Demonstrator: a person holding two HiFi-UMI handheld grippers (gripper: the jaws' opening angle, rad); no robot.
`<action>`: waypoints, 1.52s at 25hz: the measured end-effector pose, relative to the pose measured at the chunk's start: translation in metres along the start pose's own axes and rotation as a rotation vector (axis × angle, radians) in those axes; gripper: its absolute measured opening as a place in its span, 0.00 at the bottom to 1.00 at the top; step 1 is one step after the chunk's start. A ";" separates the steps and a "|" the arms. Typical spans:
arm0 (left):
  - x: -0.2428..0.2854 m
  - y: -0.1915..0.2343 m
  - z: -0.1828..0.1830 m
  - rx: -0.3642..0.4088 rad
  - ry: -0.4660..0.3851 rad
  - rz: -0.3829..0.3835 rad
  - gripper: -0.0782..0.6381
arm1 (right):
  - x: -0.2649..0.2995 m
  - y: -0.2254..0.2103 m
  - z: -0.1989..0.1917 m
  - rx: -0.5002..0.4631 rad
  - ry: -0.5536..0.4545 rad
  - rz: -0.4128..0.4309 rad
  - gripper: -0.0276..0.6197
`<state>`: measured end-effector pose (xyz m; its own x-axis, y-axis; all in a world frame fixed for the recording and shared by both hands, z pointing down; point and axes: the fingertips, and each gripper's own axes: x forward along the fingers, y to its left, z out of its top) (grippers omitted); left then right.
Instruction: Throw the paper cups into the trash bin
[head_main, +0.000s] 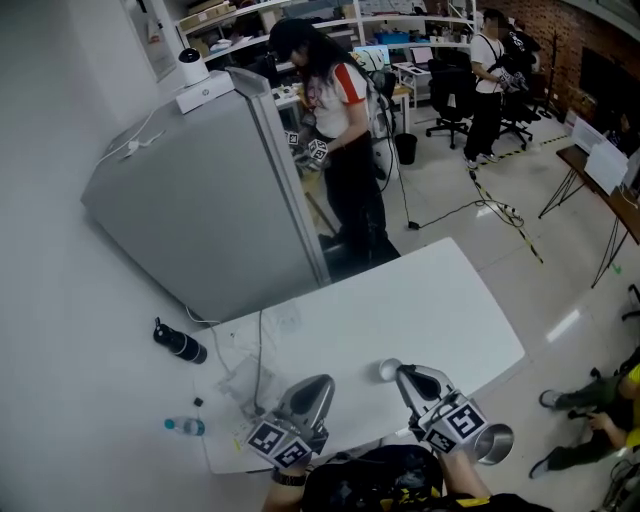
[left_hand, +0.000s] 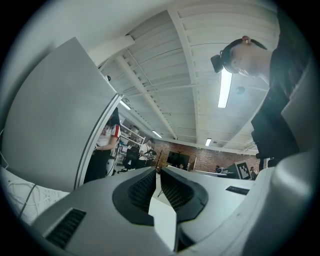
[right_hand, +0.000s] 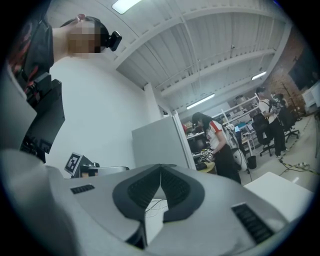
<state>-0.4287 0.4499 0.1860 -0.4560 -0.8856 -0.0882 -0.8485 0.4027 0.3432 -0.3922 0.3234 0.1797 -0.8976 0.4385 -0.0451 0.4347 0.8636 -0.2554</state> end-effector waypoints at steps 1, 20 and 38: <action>-0.001 0.002 0.000 0.001 -0.001 0.003 0.14 | 0.001 -0.001 0.000 0.000 -0.002 -0.007 0.05; -0.018 0.014 0.005 0.020 -0.041 0.089 0.14 | -0.004 -0.048 -0.125 -0.002 0.277 -0.045 0.64; -0.031 0.014 -0.002 0.027 -0.024 0.142 0.14 | -0.002 -0.125 -0.293 -0.054 0.593 -0.195 0.78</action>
<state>-0.4259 0.4822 0.1949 -0.5780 -0.8136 -0.0628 -0.7817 0.5299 0.3289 -0.4231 0.2879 0.4950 -0.7744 0.3218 0.5447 0.2839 0.9462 -0.1552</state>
